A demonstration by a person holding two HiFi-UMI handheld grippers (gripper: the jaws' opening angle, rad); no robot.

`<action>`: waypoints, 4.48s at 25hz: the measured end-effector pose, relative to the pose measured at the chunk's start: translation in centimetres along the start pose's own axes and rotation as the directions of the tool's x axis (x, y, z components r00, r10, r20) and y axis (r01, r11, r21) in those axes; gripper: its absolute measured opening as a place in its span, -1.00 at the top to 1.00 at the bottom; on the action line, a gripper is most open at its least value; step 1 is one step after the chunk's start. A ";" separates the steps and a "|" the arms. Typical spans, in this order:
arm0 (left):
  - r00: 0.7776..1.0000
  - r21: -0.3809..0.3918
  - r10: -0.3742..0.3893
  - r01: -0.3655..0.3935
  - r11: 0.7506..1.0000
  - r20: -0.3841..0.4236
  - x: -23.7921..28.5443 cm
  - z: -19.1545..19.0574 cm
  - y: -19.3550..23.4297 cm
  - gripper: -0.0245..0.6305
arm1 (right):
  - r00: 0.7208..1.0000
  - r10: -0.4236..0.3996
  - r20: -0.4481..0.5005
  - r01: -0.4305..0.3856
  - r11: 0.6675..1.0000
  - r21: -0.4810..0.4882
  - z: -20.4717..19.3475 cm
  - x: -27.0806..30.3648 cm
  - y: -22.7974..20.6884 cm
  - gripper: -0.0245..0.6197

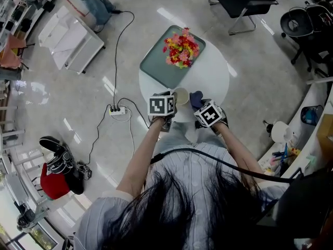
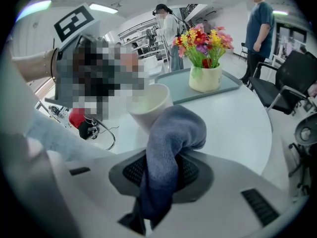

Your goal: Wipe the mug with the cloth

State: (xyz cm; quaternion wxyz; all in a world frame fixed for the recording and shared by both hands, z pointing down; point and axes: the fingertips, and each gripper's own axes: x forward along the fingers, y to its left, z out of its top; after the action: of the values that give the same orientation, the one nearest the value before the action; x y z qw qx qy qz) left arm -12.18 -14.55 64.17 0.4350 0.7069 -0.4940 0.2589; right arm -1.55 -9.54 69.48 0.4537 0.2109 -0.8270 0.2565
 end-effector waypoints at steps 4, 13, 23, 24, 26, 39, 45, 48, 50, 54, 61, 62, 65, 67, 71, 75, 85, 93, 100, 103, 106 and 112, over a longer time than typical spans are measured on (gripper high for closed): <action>0.990 0.371 -0.128 0.138 0.918 -0.051 0.0 1.3 -1.5 0.64 | 1.000 -0.001 -0.001 0.001 1.000 0.013 -0.1 0.0 0.0 0.61; 0.940 0.841 -0.111 0.340 0.422 -0.324 2.1 1.1 -3.6 0.64 | 1.000 -0.003 -0.009 0.003 0.999 0.039 -0.3 0.2 0.5 0.61; 0.874 0.875 0.048 0.479 0.075 -0.483 4.8 -0.9 -4.5 0.64 | 1.000 -0.021 0.007 0.020 0.995 0.096 -0.2 0.1 0.4 0.61; 0.869 0.870 0.055 0.488 0.071 -0.492 4.9 -1.0 -4.4 0.65 | 1.000 -0.022 0.008 0.021 0.995 0.099 -0.2 0.1 0.5 0.61; 0.868 0.869 0.063 0.488 0.083 -0.493 5.1 -1.1 -4.2 0.74 | 1.000 -0.023 0.009 0.022 0.994 0.106 -0.2 0.1 0.5 0.61; 0.912 0.751 -0.023 0.351 0.559 -0.409 5.2 0.0 -3.7 0.80 | 0.999 -0.028 0.015 0.027 0.994 0.104 -0.5 -0.3 -0.1 0.61; 0.939 0.607 0.000 0.222 0.763 -0.343 4.3 -0.2 -2.7 0.80 | 1.000 -0.019 0.015 0.018 0.997 0.077 -0.3 -0.4 0.1 0.61; 0.956 0.518 0.018 0.144 0.843 -0.294 3.6 0.2 -1.7 0.80 | 1.000 -0.013 0.013 0.013 0.998 0.063 -0.1 -0.2 0.1 0.61; 0.964 0.435 0.029 0.093 0.896 -0.266 2.9 0.2 -1.0 0.80 | 1.000 -0.010 0.014 0.009 0.998 0.056 0.0 -0.1 0.2 0.61; 0.978 0.243 0.004 0.048 0.969 -0.207 2.3 0.1 -0.3 0.79 | 1.000 -0.003 0.014 0.002 0.999 0.053 0.3 0.0 0.2 0.61; 0.993 -0.060 -0.001 -0.007 0.998 -0.119 1.4 -0.5 0.8 0.79 | 1.000 0.014 0.012 -0.014 1.000 0.027 0.6 0.1 0.5 0.61; 0.994 -0.106 -0.002 -0.009 0.994 -0.106 1.3 -0.6 0.9 0.79 | 1.000 0.015 0.010 -0.015 1.000 0.024 0.6 0.1 0.5 0.61; 0.998 -0.250 -0.007 -0.009 0.968 -0.064 1.0 -0.9 1.4 0.79 | 1.000 0.020 0.006 -0.020 1.000 0.017 0.8 0.2 0.8 0.61; 0.999 -0.324 -0.007 -0.006 0.946 -0.039 0.7 -1.1 1.7 0.79 | 1.000 0.023 0.004 -0.023 1.000 0.010 0.8 0.2 1.0 0.61; 1.000 -0.399 0.010 -0.014 0.917 -0.012 0.5 -1.7 1.8 0.79 | 1.000 0.028 0.004 -0.028 1.000 0.000 0.8 0.4 1.2 0.61; 1.000 -0.530 0.013 -0.004 0.848 0.013 0.5 -2.2 1.5 0.79 | 1.000 0.027 -0.002 -0.027 1.000 0.000 0.8 0.4 1.2 0.61; 0.998 -0.701 0.017 0.030 0.713 0.061 0.5 -3.1 0.8 0.79 | 0.999 0.045 -0.005 -0.045 0.999 -0.005 0.5 0.2 2.1 0.61; 0.997 -0.798 0.023 0.049 0.601 0.079 0.7 -3.5 0.4 0.79 | 0.999 0.042 0.003 -0.042 0.999 -0.013 0.7 -0.2 2.3 0.61; 0.996 -0.846 0.042 0.049 0.532 0.084 0.5 -3.9 0.1 0.79 | 0.999 0.017 0.047 -0.013 0.996 -0.088 1.9 -1.5 2.9 0.61; 0.996 -0.858 0.044 0.048 0.512 0.082 0.5 -4.0 0.1 0.79 | 0.998 0.020 0.057 -0.013 0.993 -0.119 2.4 -2.2 3.5 0.61; 0.995 -0.863 0.050 0.048 0.503 0.084 0.4 -4.0 0.1 0.79 | 0.997 0.036 0.066 -0.027 0.990 -0.138 2.7 -2.6 4.1 0.61; 0.994 -0.880 0.059 0.054 0.473 0.093 0.6 -4.2 0.0 0.79 | 0.997 0.050 0.059 -0.041 0.988 -0.147 1.7 -2.5 4.3 0.61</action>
State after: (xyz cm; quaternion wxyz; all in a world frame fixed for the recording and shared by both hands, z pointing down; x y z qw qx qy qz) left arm -11.67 -11.12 66.67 0.7080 0.3954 -0.5809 -0.0703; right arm -3.88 -6.95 65.51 0.4358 0.1661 -0.8619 0.1990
